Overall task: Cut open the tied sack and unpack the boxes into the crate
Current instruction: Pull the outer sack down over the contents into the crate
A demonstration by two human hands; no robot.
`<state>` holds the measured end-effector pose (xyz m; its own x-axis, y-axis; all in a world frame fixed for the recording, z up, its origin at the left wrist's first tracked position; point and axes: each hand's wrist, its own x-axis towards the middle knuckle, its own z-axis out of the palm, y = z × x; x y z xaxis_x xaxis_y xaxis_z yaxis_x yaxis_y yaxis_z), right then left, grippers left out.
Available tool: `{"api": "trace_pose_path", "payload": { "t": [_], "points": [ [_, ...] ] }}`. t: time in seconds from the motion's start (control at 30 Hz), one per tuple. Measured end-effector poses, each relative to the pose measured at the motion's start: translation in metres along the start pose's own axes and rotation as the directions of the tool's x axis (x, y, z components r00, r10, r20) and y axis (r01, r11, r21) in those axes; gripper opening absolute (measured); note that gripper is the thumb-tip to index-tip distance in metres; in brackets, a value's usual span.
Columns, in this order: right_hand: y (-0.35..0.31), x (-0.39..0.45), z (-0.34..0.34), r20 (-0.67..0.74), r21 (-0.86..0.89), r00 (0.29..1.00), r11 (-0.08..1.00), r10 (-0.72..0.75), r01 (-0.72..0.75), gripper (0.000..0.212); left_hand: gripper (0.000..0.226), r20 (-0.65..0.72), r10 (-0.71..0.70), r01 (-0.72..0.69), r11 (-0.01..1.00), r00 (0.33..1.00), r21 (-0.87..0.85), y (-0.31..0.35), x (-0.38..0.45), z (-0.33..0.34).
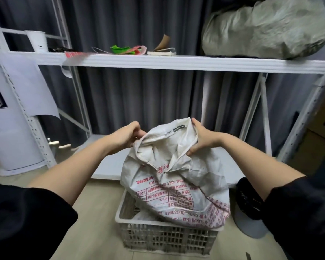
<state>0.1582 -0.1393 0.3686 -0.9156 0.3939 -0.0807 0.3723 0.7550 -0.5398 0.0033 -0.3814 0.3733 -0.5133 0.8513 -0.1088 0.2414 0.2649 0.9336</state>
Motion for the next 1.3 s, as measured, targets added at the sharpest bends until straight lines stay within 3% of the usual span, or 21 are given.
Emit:
{"api": "trace_pose_path", "payload": {
  "t": [0.07,0.1,0.13,0.17,0.23,0.3,0.33,0.43,0.5,0.57,0.63,0.7,0.77,0.87,0.93,1.0,1.03,1.13,1.2,1.3],
  "points": [
    [0.000,-0.003,0.015,0.081,0.071,0.997,0.997,0.017,-0.022,0.110,0.035,0.025,-0.003,0.000,0.994,1.000,0.109,-0.005,-0.001,-0.001],
    [0.002,-0.003,0.023,0.110,0.053,0.994,0.998,0.013,-0.019,0.087,0.031,0.048,-0.021,0.012,0.984,0.999,0.177,-0.007,-0.003,-0.002],
    [0.003,-0.003,0.031,0.133,0.034,0.991,0.999,-0.004,0.000,0.058,0.042,0.070,-0.058,0.040,0.972,0.996,0.234,-0.010,-0.004,-0.003],
    [0.005,-0.001,0.039,0.099,0.009,0.995,1.000,-0.020,0.020,0.034,0.058,0.094,-0.095,0.065,0.957,0.991,0.284,-0.012,-0.004,-0.004],
    [0.009,0.000,0.042,-0.170,-0.007,0.985,1.000,-0.019,0.018,0.004,0.088,0.102,-0.121,0.056,0.870,0.987,0.490,-0.017,-0.003,-0.003],
    [0.011,-0.003,0.037,-0.464,0.040,0.885,0.999,0.023,-0.005,0.003,0.114,0.105,-0.113,0.011,0.729,0.988,0.685,-0.023,-0.002,0.007],
    [0.009,-0.007,0.035,-0.554,-0.024,0.833,1.000,-0.011,-0.003,0.003,0.124,0.106,-0.113,-0.001,0.676,0.988,0.736,-0.028,0.001,0.016],
    [0.000,-0.023,0.038,-0.627,-0.219,0.754,0.973,-0.196,0.070,0.008,0.135,-0.021,-0.039,0.041,0.641,0.999,0.767,-0.052,0.010,0.053],
    [-0.005,-0.031,0.039,-0.609,-0.316,0.736,0.941,-0.297,0.119,0.010,0.125,-0.153,0.090,0.047,0.702,0.984,0.711,-0.064,0.016,0.077],
    [-0.005,-0.037,0.039,-0.556,-0.504,0.714,0.856,-0.425,0.117,0.010,0.115,-0.343,0.176,0.097,0.756,0.923,0.648,-0.070,0.023,0.090],
    [0.000,-0.041,0.035,-0.482,-0.715,0.581,0.678,-0.656,0.171,0.015,0.094,-0.497,0.165,0.226,0.740,0.852,0.633,-0.067,0.030,0.087],
    [0.007,-0.046,0.032,-0.291,-0.834,0.462,0.459,-0.838,0.307,0.016,0.044,-0.530,0.203,0.315,0.614,0.823,0.724,-0.058,0.034,0.071],
    [0.014,-0.048,0.031,-0.087,-0.813,0.509,0.356,-0.857,0.460,0.022,0.016,-0.538,0.284,0.327,0.547,0.794,0.771,-0.048,0.036,0.054],
    [0.026,-0.055,0.040,0.061,-0.697,0.724,0.490,-0.687,0.524,0.059,0.013,-0.498,0.426,0.230,0.539,0.755,0.810,-0.033,0.040,0.046],
    [0.030,-0.060,0.056,0.018,-0.600,0.816,0.647,-0.578,0.471,0.077,0.012,-0.457,0.492,0.168,0.524,0.741,0.835,-0.023,0.042,0.052],
    [0.025,-0.064,0.067,-0.174,-0.282,0.897,0.893,-0.407,0.350,0.087,0.012,-0.423,0.537,0.130,0.499,0.730,0.857,-0.013,0.042,0.059],
    [0.022,-0.062,0.068,-0.254,-0.084,0.929,0.963,-0.270,0.257,0.096,0.013,-0.396,0.557,0.109,0.477,0.730,0.872,-0.010,0.041,0.062],
    [0.011,-0.049,0.064,-0.290,0.212,0.957,0.973,-0.023,0.088,0.117,0.012,-0.273,0.592,0.026,0.391,0.759,0.920,-0.003,0.034,0.071],
    [0.007,-0.044,0.059,-0.240,0.196,0.970,0.980,0.038,0.010,0.098,0.019,-0.180,0.610,-0.041,0.331,0.771,0.943,0.001,0.029,0.080],
    [0.010,-0.045,0.059,-0.316,-0.068,0.946,0.993,0.073,-0.099,0.035,0.021,-0.030,0.542,-0.182,0.332,0.840,0.926,-0.003,0.020,0.074]
  ]
}}
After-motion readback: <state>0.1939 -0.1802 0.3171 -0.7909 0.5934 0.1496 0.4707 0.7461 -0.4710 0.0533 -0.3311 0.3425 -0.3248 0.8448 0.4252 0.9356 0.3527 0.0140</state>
